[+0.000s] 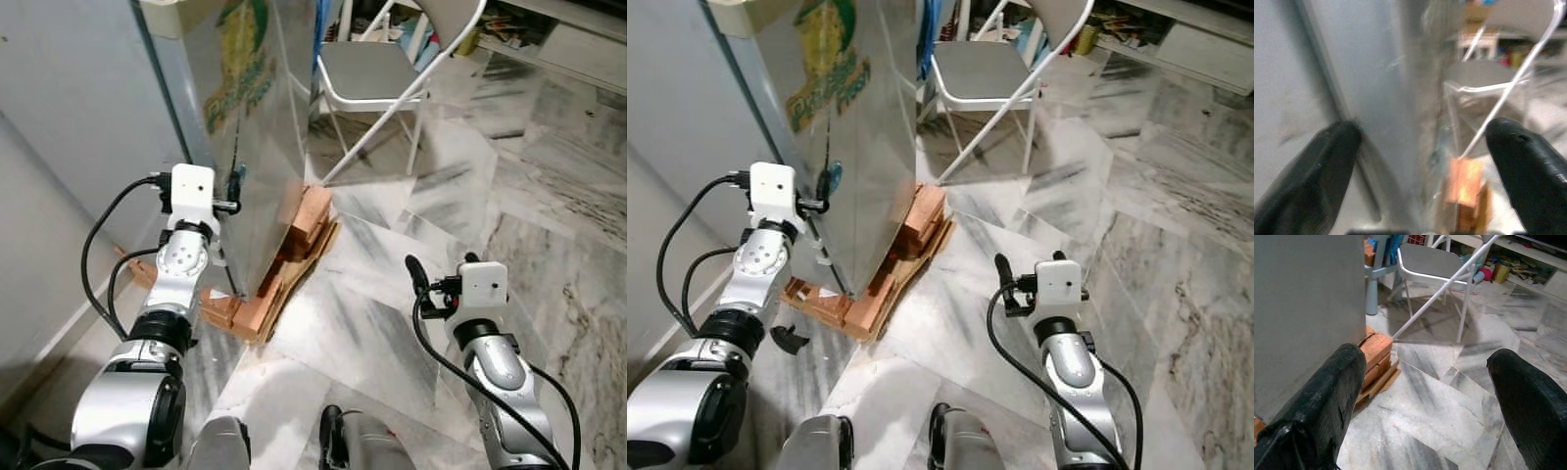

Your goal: Restocking fridge

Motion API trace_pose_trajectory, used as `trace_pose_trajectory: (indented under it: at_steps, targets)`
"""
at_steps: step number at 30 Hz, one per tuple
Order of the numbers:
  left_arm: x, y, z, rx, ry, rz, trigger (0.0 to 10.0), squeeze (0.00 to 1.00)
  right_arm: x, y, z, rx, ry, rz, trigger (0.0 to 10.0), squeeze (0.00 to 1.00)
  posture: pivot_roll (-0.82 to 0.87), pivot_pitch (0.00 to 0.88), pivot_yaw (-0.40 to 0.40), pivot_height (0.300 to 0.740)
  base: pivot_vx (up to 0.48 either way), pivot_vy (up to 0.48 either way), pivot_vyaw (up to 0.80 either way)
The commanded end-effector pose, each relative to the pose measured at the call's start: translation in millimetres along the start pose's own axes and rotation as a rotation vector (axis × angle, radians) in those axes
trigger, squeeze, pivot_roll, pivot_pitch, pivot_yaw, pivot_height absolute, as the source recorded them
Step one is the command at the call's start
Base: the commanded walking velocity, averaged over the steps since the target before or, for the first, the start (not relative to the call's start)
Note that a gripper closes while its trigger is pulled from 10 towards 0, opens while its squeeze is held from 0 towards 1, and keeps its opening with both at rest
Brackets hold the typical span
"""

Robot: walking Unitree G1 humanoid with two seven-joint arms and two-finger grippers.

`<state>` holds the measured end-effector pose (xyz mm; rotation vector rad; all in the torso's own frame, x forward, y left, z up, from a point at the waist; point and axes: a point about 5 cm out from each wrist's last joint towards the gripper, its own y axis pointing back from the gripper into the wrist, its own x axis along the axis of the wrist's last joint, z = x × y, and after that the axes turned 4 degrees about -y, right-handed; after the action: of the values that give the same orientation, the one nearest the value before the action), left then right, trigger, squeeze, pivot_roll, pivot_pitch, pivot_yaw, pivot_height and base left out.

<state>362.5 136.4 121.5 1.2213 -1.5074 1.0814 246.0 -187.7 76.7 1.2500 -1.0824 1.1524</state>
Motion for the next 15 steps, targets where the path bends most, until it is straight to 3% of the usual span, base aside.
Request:
trace_pose_trajectory:
  at_steps: [1,11,13,14,15]
  targets:
    - [17.3,-6.0,18.6,-0.100,-0.025,0.079,10.0,0.00,-7.8,2.4,4.7,-0.019,-0.004,-0.041,10.0,0.00,-0.02,0.153,-0.051,0.740,0.000,0.000,0.00]
    - [25.3,-14.3,21.2,-0.111,-0.024,0.078,10.0,0.00,-9.3,-0.2,2.2,-0.019,-0.014,-0.047,10.0,0.00,-0.02,0.141,-0.038,0.740,0.000,0.000,0.00]
    - [31.7,-18.1,28.3,-0.128,-0.016,0.089,10.0,0.00,-12.4,1.3,1.4,-0.014,-0.010,-0.067,10.0,0.00,-0.02,0.139,-0.037,0.740,0.000,0.000,0.00]
    - [39.4,-19.9,40.3,-0.164,-0.009,0.114,10.0,0.00,-17.1,4.6,2.3,-0.012,0.010,-0.096,10.0,0.00,-0.02,0.134,-0.037,0.740,0.000,0.000,0.00]
    - [39.4,-19.9,40.3,-0.164,-0.009,0.114,10.0,0.00,-17.1,4.6,2.3,-0.012,0.010,-0.096,10.0,0.00,-0.02,0.134,-0.037,0.740,0.000,0.000,0.00]
